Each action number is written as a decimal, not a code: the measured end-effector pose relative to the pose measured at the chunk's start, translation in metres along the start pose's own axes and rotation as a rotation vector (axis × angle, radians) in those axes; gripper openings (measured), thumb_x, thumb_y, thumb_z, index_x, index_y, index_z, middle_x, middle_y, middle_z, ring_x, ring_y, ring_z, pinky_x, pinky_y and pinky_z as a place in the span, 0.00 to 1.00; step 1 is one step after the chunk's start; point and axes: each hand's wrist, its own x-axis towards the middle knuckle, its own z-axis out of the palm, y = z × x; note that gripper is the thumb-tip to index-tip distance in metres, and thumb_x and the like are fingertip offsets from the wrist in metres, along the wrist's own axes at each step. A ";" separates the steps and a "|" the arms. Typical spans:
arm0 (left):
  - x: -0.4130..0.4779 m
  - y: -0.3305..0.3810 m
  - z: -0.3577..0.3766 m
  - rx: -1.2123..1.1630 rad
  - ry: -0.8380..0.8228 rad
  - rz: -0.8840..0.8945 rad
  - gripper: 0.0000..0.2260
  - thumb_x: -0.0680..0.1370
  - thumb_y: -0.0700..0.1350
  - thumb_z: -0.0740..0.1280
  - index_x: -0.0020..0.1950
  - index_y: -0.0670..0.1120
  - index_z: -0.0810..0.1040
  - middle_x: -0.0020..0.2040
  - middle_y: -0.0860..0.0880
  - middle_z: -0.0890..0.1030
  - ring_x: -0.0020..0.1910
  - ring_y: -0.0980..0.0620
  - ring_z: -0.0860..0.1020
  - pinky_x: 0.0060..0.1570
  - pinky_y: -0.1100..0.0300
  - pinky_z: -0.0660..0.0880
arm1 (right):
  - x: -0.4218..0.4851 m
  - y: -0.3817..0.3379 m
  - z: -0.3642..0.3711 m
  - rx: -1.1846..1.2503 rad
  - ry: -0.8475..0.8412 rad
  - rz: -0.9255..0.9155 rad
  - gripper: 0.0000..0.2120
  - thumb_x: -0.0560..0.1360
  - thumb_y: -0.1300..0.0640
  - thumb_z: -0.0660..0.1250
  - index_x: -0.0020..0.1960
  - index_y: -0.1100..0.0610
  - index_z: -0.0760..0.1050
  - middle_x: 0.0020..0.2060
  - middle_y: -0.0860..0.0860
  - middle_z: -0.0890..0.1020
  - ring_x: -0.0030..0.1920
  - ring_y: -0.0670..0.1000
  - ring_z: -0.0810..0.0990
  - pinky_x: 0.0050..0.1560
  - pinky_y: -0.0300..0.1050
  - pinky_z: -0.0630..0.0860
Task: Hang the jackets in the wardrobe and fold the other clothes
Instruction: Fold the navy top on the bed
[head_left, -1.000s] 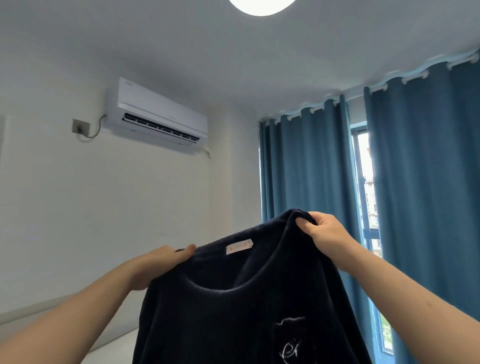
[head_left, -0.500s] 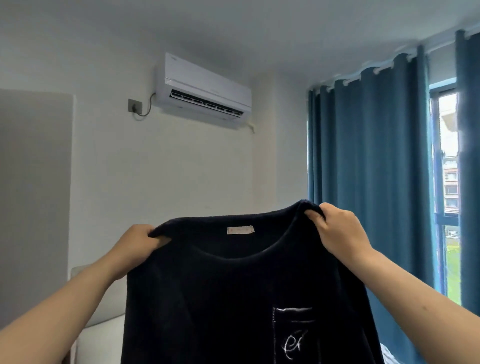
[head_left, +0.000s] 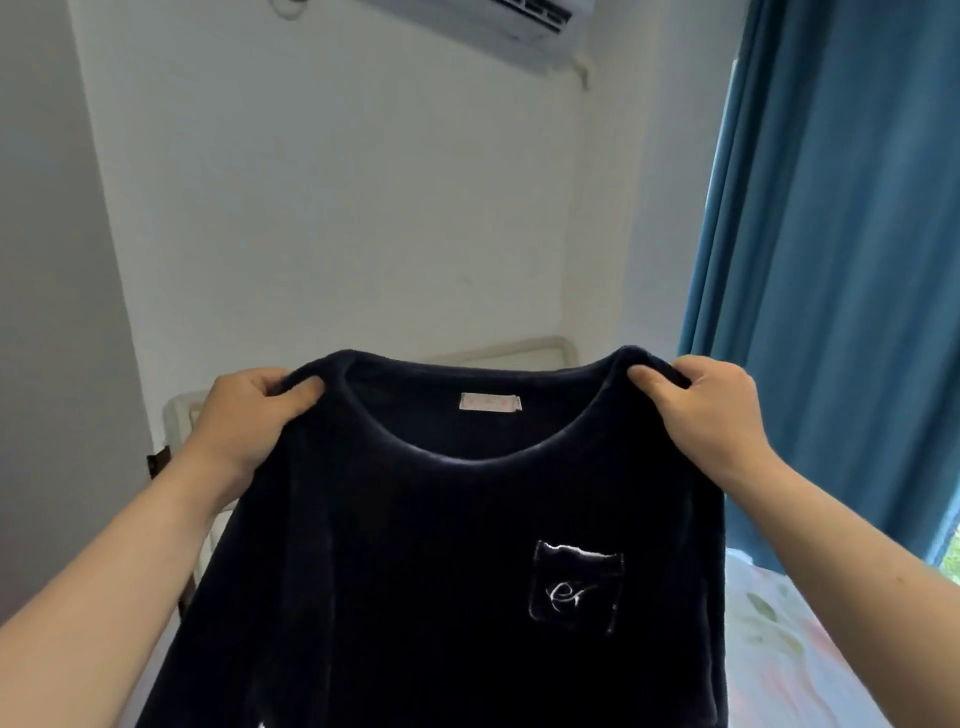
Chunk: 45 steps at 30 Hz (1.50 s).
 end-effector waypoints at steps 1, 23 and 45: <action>0.010 -0.010 -0.002 0.000 -0.003 -0.010 0.10 0.77 0.45 0.71 0.35 0.50 0.85 0.32 0.51 0.84 0.30 0.57 0.81 0.26 0.66 0.75 | 0.003 0.001 0.016 -0.001 -0.006 0.006 0.29 0.73 0.43 0.72 0.25 0.55 0.60 0.21 0.43 0.69 0.26 0.45 0.67 0.28 0.47 0.59; 0.064 -0.168 -0.019 0.303 0.069 -0.024 0.06 0.77 0.48 0.72 0.40 0.51 0.82 0.36 0.53 0.84 0.35 0.53 0.81 0.33 0.62 0.73 | -0.005 0.065 0.215 0.012 -0.101 -0.074 0.14 0.74 0.46 0.71 0.32 0.47 0.75 0.26 0.42 0.78 0.34 0.42 0.78 0.34 0.35 0.70; -0.124 -0.481 0.034 0.643 0.024 -0.429 0.05 0.76 0.52 0.71 0.43 0.52 0.80 0.39 0.55 0.83 0.37 0.55 0.82 0.41 0.53 0.78 | -0.244 0.318 0.421 0.168 -0.517 0.089 0.23 0.77 0.50 0.68 0.29 0.59 0.65 0.22 0.48 0.68 0.26 0.51 0.68 0.30 0.49 0.64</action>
